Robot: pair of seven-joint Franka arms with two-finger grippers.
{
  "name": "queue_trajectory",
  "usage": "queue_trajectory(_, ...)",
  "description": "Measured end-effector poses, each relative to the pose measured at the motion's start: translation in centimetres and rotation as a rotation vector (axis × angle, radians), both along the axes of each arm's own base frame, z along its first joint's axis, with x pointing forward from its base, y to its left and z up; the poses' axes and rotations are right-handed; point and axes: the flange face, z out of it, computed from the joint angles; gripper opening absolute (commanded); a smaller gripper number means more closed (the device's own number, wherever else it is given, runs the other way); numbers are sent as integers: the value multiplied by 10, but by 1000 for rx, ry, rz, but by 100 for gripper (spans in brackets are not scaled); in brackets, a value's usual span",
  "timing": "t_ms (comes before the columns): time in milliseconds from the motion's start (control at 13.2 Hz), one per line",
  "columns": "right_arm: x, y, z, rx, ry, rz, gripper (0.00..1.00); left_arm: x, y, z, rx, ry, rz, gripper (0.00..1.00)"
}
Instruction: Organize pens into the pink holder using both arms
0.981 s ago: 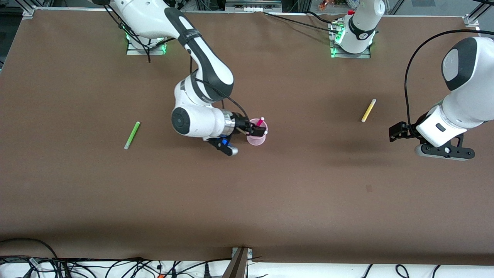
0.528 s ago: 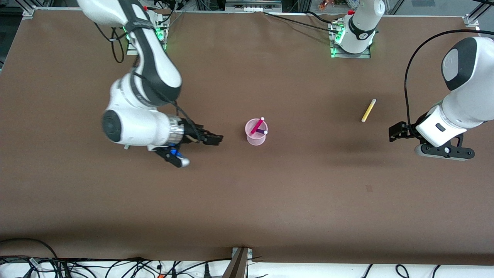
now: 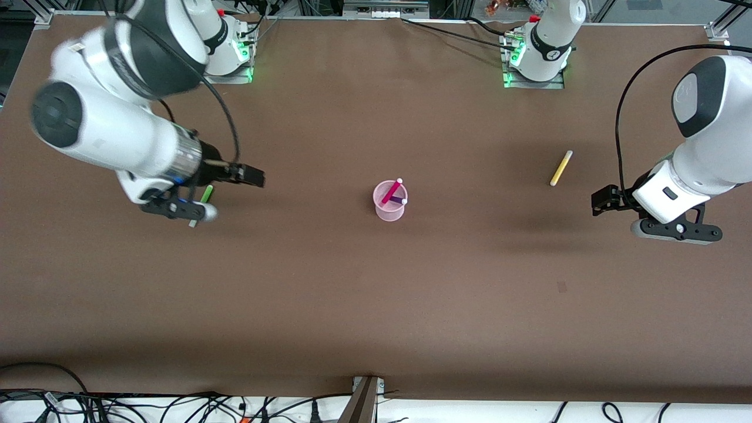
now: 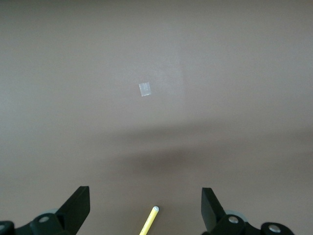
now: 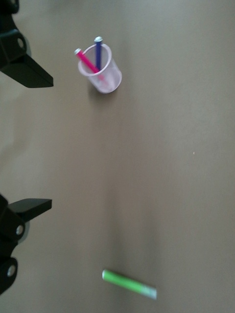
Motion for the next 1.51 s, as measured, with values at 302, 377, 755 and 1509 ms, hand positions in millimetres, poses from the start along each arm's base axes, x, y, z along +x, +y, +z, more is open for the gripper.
queue_trajectory(302, -32, -61, 38, -24, -53, 104, 100, 0, -1, 0, 0, 0, -1, 100)
queue_trajectory(377, -38, -65, 44, -33, -64, 130, 100, 0, -1, 0, 0, 0, -1, 100)
queue_trajectory(755, -58, -91, 50, -90, -88, 244, 100, 0, -1, 0, 0, 0, -1, 100)
queue_trajectory(1509, -60, -118, 57, -119, -122, 314, 100, 0, 0, 0, 0, 1, 0, 100)
